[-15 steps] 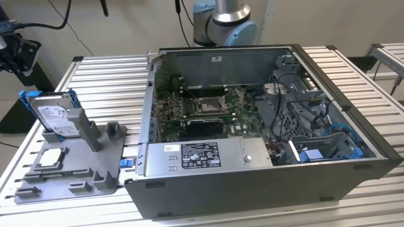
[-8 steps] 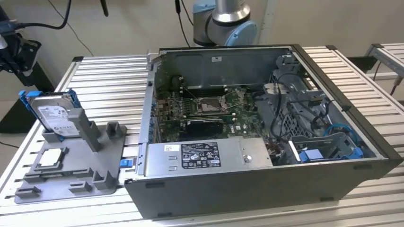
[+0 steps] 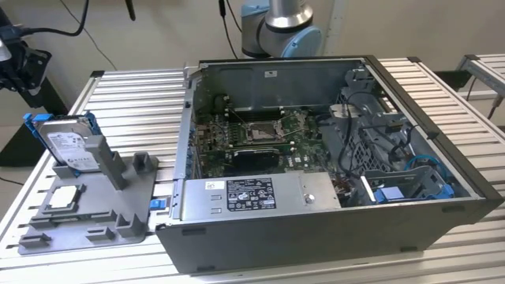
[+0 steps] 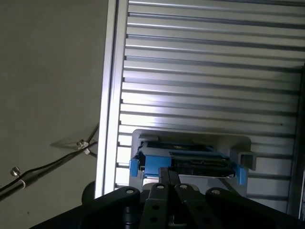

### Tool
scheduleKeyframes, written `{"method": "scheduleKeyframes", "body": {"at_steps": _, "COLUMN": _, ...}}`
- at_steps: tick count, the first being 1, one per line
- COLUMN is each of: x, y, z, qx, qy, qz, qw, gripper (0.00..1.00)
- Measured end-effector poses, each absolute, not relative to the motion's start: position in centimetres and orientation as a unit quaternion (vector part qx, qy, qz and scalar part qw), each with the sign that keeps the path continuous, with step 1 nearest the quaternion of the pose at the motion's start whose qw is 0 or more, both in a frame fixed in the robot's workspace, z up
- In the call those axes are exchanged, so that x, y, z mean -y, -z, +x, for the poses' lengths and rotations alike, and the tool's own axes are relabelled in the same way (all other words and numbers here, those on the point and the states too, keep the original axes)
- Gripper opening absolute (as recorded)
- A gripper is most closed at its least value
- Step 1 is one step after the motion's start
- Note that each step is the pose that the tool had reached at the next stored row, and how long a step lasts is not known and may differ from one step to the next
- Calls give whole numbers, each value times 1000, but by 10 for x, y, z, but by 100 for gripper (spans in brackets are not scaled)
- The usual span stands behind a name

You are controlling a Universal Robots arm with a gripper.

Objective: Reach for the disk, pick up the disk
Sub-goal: 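Pick up the disk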

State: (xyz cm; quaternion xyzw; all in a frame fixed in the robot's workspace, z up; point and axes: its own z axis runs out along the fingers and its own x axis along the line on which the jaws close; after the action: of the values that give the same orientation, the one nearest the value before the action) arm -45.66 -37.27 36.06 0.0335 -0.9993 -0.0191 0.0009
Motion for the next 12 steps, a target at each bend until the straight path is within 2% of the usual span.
{"method": "scheduleKeyframes", "body": {"at_steps": 12, "x": 373, "y": -361, "z": -457, "qx": 993, "qy": 19, "qz": 114, "qw": 2, "gripper": 0}}
